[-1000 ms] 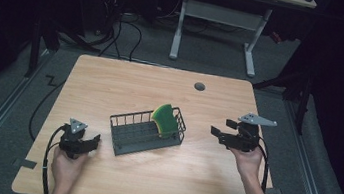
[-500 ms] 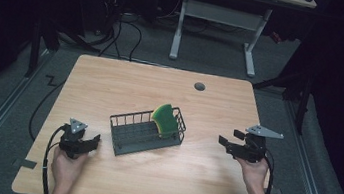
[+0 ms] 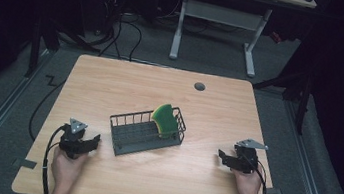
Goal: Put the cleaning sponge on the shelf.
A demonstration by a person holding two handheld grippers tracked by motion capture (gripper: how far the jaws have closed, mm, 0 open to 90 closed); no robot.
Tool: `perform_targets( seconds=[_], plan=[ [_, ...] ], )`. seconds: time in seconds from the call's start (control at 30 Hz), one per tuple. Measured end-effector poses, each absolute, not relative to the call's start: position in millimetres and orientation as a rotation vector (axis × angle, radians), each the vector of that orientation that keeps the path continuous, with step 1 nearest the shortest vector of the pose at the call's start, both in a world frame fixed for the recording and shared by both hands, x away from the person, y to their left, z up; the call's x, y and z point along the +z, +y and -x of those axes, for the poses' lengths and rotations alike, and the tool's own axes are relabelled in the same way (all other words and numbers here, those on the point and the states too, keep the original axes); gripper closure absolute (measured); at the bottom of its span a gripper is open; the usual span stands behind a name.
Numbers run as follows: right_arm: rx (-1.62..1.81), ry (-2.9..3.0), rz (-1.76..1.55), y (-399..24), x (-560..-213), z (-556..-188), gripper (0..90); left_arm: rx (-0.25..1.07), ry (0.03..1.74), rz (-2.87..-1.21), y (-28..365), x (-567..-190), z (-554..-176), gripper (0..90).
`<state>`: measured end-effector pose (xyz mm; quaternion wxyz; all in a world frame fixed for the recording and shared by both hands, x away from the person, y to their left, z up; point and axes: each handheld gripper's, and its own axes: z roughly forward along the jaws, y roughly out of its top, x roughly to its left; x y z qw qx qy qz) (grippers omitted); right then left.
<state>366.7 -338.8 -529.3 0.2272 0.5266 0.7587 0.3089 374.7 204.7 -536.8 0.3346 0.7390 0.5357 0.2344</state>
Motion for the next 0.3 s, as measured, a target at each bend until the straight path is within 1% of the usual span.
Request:
perform_targets(
  seconds=[0.3],
  plan=[
    [0.857, 2.065, -1.458, -338.7, -530.6, -364.1, 26.6, 0.608, 1.398, -1.929, 204.9, -536.7, -374.7, 32.4]
  ],
)
